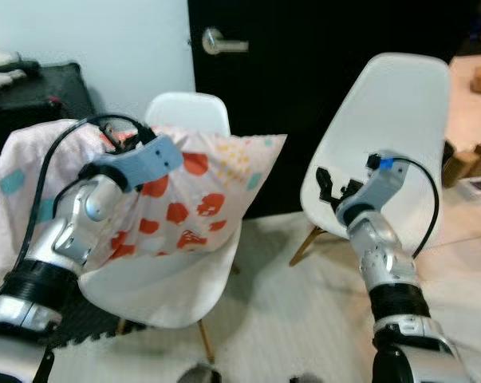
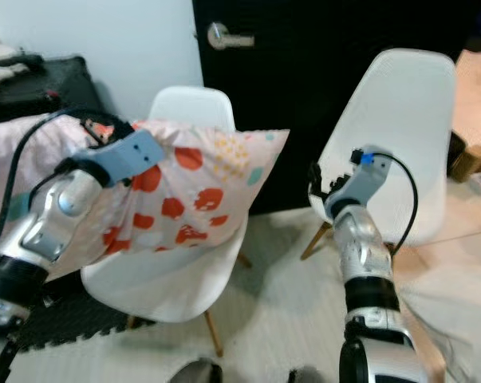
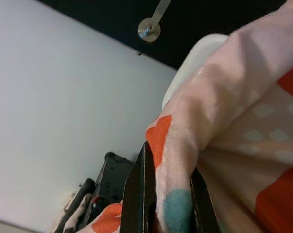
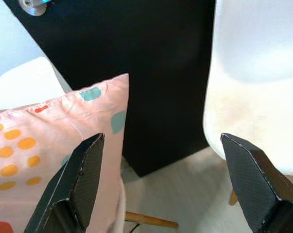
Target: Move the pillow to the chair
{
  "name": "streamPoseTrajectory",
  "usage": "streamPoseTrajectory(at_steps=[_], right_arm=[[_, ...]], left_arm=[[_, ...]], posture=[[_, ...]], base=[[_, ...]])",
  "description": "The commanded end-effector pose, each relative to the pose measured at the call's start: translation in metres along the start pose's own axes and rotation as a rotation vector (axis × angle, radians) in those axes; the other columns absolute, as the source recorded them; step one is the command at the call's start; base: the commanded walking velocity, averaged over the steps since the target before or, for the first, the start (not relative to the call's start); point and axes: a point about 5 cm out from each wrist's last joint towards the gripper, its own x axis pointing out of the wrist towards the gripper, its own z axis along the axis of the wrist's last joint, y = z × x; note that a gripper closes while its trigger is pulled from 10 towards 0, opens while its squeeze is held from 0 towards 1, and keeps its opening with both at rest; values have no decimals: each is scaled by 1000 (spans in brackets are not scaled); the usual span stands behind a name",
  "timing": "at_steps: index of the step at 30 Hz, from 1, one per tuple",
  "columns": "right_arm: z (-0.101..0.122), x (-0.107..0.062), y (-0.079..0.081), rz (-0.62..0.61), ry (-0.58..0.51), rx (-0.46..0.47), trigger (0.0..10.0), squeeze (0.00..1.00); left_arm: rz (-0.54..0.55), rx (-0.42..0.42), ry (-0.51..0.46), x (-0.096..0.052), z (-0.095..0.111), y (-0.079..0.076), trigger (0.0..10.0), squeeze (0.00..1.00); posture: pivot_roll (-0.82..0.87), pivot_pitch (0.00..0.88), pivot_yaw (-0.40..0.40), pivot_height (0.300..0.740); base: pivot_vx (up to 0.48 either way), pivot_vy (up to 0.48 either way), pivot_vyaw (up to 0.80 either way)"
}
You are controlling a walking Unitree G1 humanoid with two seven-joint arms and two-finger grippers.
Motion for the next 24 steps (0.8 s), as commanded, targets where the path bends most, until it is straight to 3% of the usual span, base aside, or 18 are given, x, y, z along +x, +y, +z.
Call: streamPoseTrajectory(at_steps=[1, 3, 9, 16, 17, 19, 20, 21, 23, 24], right_arm=[[-2, 1, -1, -1, 22, -15, 10000, 0], [-2, 0, -1, 3, 25, -21, 10000, 0], [-5, -2, 0, 15, 37, -29, 10000, 0], [-6, -2, 1, 46, 37, -30, 10000, 0], [-6, -2, 2, 53, 41, -34, 10000, 0], [-6, -2, 5, 79, 45, -41, 10000, 0], [-6, -2, 5, 79, 45, -41, 10000, 0], [-6, -2, 6, 87, 46, -42, 10000, 0], [-6, -2, 8, 98, 47, -41, 10000, 0], [-7, -2, 8, 98, 51, -48, 10000, 0]], left_arm=[[91, 59, -48, 5, 6, 24, 10000, 0], [108, 169, -46, 7, 2, 33, 10000, 0], [108, 273, -57, 7, 1, 46, 10000, 0], [158, 244, -81, 6, 6, 66, 10000, 0], [178, 218, -89, 6, 8, 72, 10000, 0], [214, 51, -145, 8, 18, 83, 10000, 0], [214, 51, -145, 8, 18, 83, 10000, 0], [221, -11, -172, 8, 23, 86, 10000, 0], [220, -286, -290, 8, 44, 96, 10000, 0], [241, -483, -365, 5, 54, 107, 10000, 0]], posture=[[30, 83, -4, 588], [27, 90, -5, 573], [24, 94, -7, 553], [18, 92, -20, 548], [18, 92, -21, 548], [22, 99, -32, 548], [22, 99, -32, 548], [22, 99, -32, 548], [25, 110, -37, 548], [27, 115, -37, 548]], base=[[0, 0, 0], [0, 0, 0], [0, 0, 0], [0, 0, 0], [0, 0, 0], [0, 0, 0], [0, 0, 0], [0, 0, 0], [0, 0, 0], [0, 0, 0]])
